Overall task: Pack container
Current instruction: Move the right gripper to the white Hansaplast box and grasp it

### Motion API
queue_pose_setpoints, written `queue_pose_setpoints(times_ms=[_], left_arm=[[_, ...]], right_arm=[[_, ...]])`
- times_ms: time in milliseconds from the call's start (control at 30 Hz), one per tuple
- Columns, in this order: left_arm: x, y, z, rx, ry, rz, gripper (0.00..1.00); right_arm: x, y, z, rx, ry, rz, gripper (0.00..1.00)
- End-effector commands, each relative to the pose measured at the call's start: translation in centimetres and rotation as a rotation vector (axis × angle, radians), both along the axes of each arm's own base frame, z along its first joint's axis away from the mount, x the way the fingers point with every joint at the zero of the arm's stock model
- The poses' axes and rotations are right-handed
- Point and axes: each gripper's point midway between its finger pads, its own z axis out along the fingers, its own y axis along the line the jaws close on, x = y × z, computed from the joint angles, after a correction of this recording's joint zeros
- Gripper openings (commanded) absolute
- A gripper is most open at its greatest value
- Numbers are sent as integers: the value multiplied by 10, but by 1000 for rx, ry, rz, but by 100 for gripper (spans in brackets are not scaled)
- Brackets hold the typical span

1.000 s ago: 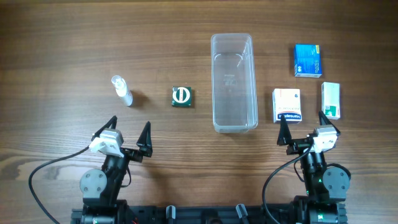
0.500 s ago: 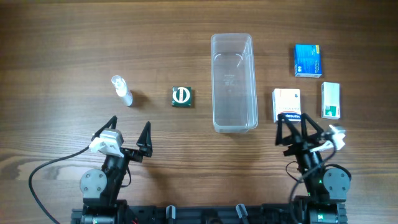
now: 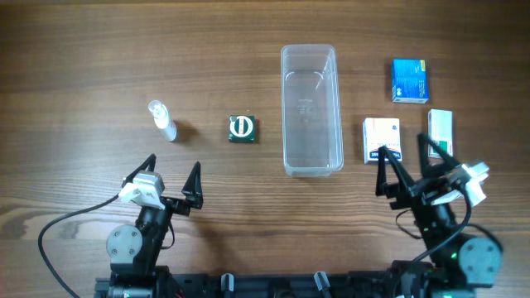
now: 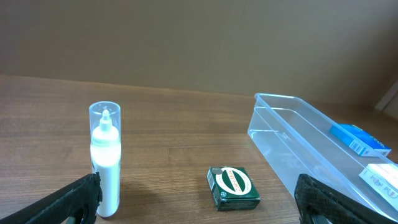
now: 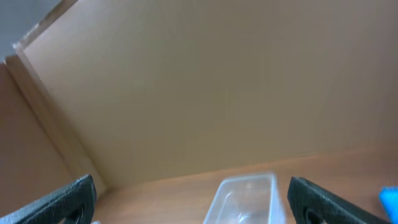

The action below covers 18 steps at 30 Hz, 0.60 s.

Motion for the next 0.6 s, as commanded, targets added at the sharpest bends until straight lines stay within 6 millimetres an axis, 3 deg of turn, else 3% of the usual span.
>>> queue_pose_setpoints(times_ms=[0, 167, 300, 400, 567], left_arm=[[0, 4, -1, -9, 2, 19, 100], [0, 4, -1, -9, 2, 20, 100], [0, 4, -1, -9, 2, 19, 100], [0, 4, -1, -9, 2, 19, 100], [0, 4, -1, -9, 2, 19, 100]], right_arm=[[30, -22, 17, -168, 132, -135, 100], [79, -39, -34, -317, 631, -143, 100], [112, -42, -81, -323, 952, -91, 100], [118, -43, -121, -324, 1118, -61, 100], [104, -50, -176, -435, 1325, -5, 100]])
